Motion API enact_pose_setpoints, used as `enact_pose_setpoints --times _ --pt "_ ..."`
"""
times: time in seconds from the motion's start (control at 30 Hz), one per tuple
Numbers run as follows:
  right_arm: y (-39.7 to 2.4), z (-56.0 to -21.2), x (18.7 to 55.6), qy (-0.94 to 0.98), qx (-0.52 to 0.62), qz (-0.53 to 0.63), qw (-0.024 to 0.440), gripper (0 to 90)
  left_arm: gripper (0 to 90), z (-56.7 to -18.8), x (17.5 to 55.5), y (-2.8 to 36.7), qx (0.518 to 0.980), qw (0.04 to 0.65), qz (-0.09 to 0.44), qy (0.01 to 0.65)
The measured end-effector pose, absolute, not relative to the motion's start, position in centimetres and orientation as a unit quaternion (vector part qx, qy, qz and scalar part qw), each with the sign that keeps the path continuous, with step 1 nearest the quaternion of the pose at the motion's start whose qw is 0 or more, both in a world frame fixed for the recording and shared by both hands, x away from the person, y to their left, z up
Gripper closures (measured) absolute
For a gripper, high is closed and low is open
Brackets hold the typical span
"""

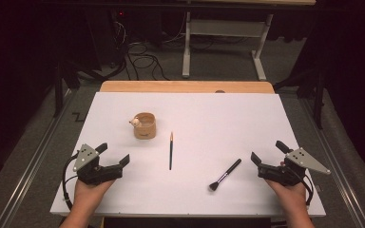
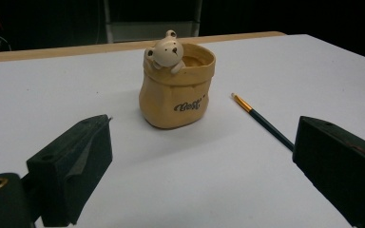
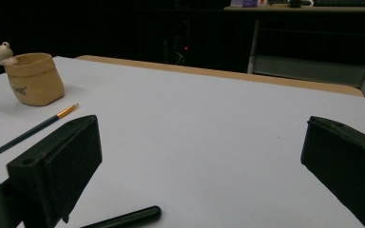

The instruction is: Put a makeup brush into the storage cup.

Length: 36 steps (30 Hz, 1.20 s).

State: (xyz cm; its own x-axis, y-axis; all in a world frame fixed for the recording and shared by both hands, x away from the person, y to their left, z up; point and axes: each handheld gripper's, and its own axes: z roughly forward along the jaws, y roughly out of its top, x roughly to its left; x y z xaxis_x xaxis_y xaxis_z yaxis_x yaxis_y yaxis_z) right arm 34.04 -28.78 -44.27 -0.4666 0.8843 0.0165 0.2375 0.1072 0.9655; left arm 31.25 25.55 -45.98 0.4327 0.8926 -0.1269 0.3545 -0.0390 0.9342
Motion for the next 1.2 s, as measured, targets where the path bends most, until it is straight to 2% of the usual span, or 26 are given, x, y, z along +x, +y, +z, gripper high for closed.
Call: enact_pose_setpoints --times 0.23,0.3,0.43,0.57,0.67,0.8,0.93,1.2 --pt "-29.1 -44.7 34.6 0.690 0.416 0.507 0.306 0.7 6.6 -46.5 31.5 25.7 0.673 0.505 0.258 0.475" --pt "-29.1 -44.6 34.5 0.688 0.414 0.513 0.304 0.9 5.9 -46.6 31.8 25.7 0.672 0.485 0.260 0.495" --pt "-29.4 -45.1 34.7 0.693 0.411 0.510 0.300 1.1 4.4 -46.0 31.6 25.6 0.656 0.486 0.259 0.516" --pt "-30.1 -45.3 35.4 0.679 0.433 0.516 0.294 1.0 4.5 -45.9 31.6 25.6 0.669 0.470 0.263 0.513" --pt "-30.1 -44.7 35.6 0.674 0.430 0.512 0.315 1.1 4.4 -46.1 31.8 26.1 0.660 0.482 0.233 0.527" --pt "-29.7 -44.6 35.4 0.682 0.430 0.504 0.310 1.1 4.4 -45.9 32.0 26.0 0.680 0.458 0.244 0.518" --pt "-29.2 -44.3 34.6 0.683 0.429 0.496 0.322 1.0 4.4 -46.6 32.5 26.3 0.695 0.435 0.225 0.527" --pt "-30.8 -44.5 34.1 0.689 0.428 0.484 0.329 1.0 4.7 -46.1 32.7 25.9 0.699 0.420 0.230 0.531"
